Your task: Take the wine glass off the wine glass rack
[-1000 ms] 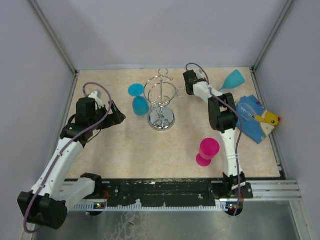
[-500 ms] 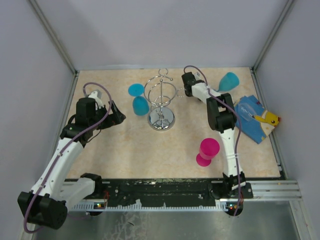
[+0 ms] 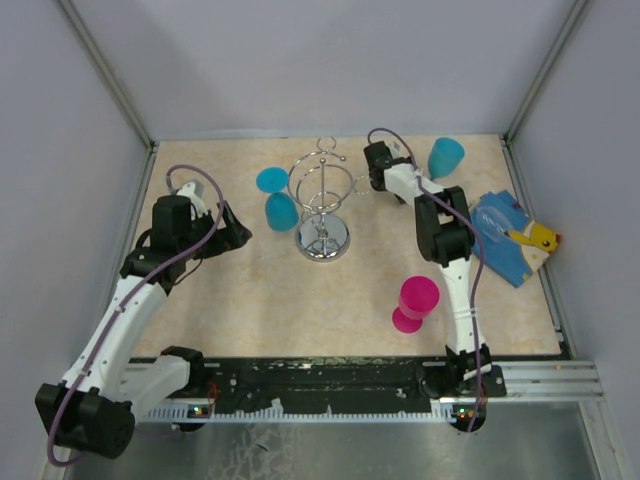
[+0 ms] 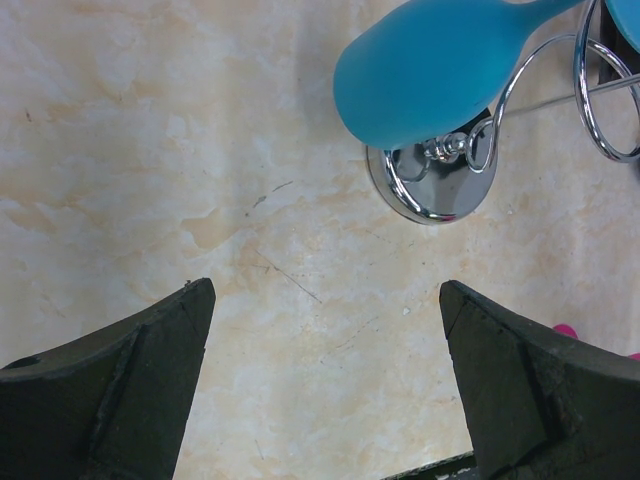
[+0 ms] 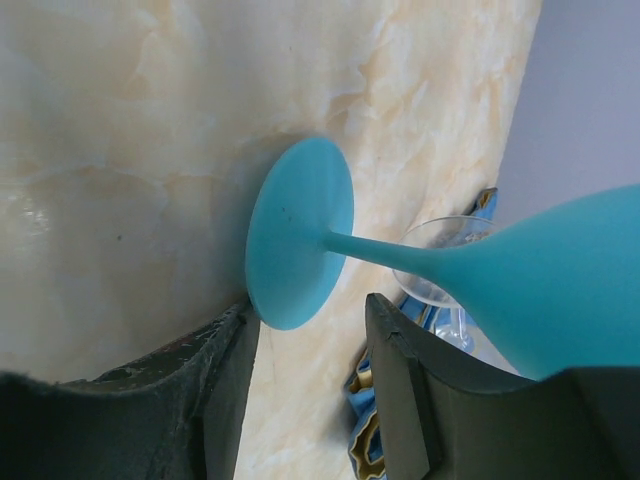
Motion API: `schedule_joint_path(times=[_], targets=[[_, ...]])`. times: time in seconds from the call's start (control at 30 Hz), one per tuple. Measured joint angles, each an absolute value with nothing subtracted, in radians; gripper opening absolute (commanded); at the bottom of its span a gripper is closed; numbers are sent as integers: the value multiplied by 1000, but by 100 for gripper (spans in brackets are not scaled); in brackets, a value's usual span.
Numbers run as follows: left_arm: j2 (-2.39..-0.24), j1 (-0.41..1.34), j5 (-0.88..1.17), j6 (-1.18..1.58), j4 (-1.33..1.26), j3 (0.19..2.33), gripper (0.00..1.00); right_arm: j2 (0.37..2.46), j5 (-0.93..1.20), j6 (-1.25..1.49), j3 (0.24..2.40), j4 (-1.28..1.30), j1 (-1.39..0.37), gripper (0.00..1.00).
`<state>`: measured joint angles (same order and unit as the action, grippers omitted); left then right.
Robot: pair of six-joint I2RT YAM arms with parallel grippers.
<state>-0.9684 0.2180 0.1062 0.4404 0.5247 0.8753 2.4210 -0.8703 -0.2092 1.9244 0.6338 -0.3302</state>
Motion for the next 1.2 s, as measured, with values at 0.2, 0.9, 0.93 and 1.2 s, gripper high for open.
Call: schedule_joint_path(times=[0.2, 0.9, 0.93, 1.2], targets=[[-969, 218, 110, 440, 525, 875, 100, 2406, -811, -205, 1924, 633, -332, 49], [-969, 218, 117, 440, 524, 875, 100, 2255, -533, -112, 1784, 630, -368, 55], [-969, 218, 117, 440, 524, 875, 100, 2242, -513, -109, 1769, 630, -369, 55], [-969, 218, 118, 440, 524, 875, 100, 2133, -430, -81, 1686, 633, -371, 59]])
